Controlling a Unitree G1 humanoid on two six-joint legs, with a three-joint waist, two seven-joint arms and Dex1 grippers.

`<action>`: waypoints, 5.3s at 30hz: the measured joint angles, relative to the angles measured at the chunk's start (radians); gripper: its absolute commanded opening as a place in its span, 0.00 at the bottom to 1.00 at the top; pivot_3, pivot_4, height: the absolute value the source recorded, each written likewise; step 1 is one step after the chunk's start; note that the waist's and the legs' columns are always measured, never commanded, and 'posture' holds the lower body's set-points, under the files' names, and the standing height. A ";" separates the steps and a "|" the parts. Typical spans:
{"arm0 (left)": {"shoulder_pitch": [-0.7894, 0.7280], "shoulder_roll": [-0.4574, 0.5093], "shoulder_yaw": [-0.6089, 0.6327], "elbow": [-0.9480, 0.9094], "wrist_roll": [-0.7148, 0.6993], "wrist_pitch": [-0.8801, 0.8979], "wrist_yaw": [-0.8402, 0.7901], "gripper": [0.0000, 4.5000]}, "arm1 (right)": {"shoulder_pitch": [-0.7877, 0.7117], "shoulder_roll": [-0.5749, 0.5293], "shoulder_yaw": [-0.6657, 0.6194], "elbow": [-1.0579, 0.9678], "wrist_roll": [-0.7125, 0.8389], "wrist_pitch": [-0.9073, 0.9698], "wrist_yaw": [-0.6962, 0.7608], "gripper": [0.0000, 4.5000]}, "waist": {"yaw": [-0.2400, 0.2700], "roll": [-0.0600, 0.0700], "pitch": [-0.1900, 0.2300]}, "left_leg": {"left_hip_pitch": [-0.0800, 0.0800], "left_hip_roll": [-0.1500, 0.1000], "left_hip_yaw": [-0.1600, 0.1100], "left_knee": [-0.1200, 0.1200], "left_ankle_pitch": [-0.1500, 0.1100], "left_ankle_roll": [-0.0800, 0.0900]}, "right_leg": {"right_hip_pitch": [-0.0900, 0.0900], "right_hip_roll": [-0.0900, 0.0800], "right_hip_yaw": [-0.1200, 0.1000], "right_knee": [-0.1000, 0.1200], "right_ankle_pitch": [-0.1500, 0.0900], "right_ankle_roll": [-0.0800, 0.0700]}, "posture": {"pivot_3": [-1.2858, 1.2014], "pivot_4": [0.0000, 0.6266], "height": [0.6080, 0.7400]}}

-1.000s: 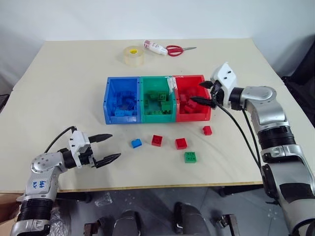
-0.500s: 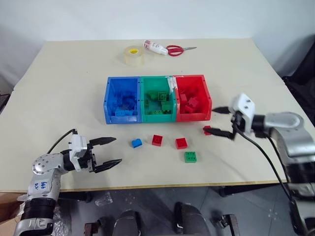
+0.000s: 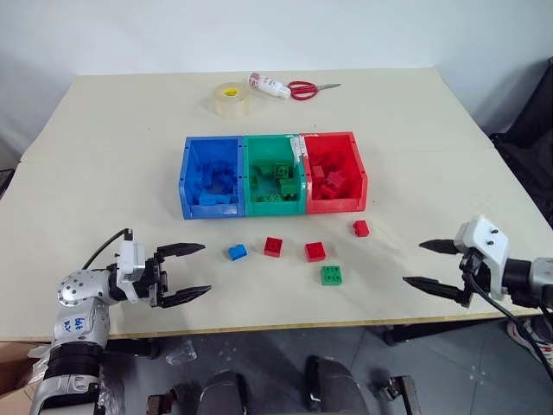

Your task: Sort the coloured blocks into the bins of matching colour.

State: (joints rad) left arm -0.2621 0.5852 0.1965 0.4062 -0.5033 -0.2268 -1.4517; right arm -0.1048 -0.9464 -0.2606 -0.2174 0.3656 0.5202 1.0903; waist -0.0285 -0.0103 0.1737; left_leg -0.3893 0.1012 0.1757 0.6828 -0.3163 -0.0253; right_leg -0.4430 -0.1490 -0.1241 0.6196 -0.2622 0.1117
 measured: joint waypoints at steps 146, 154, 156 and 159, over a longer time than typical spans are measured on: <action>0.059 -0.060 0.013 -0.119 -0.061 -0.013 0.011 1.00 | -0.879 0.568 0.447 0.707 -0.227 -0.389 -0.020 0.99 | -0.019 -0.001 0.000 | -0.003 0.001 0.000 -0.001 0.000 0.000 | -0.001 0.001 -0.002 0.002 0.000 0.000 | 0.52 0.24 1.00; 0.007 -0.063 0.021 -0.070 -0.085 -0.009 -0.048 1.00 | -0.405 0.240 0.281 0.191 0.004 -0.155 0.153 0.99 | 0.004 0.000 0.000 | -0.003 0.001 -0.001 0.000 -0.001 0.000 | -0.001 0.001 -0.002 0.002 0.000 0.001 | 0.52 0.24 1.00; -0.004 -0.061 0.025 -0.055 -0.088 -0.005 -0.048 1.00 | -0.301 0.171 0.204 0.127 0.042 -0.109 0.153 0.99 | 0.004 -0.001 0.000 | -0.003 0.000 0.000 0.000 -0.001 0.000 | -0.001 0.000 -0.002 0.001 0.000 0.001 | 0.52 0.24 1.00; -0.013 -0.061 0.020 -0.034 -0.089 -0.002 -0.048 1.00 | -0.163 0.096 0.101 0.076 0.059 -0.079 0.138 0.99 | -0.001 -0.001 0.000 | -0.002 0.001 0.000 0.000 -0.001 0.000 | -0.001 0.001 -0.002 0.001 0.000 0.001 | 0.52 0.24 1.00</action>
State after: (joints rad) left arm -0.2752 0.5241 0.2167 0.3720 -0.5924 -0.2291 -1.5000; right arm -0.2683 -0.8502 -0.1596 -0.1409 0.4241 0.4414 1.2279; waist -0.0293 -0.0109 0.1738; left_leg -0.3912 0.1019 0.1757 0.6824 -0.3170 -0.0253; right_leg -0.4435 -0.1484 -0.1258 0.6207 -0.2618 0.1123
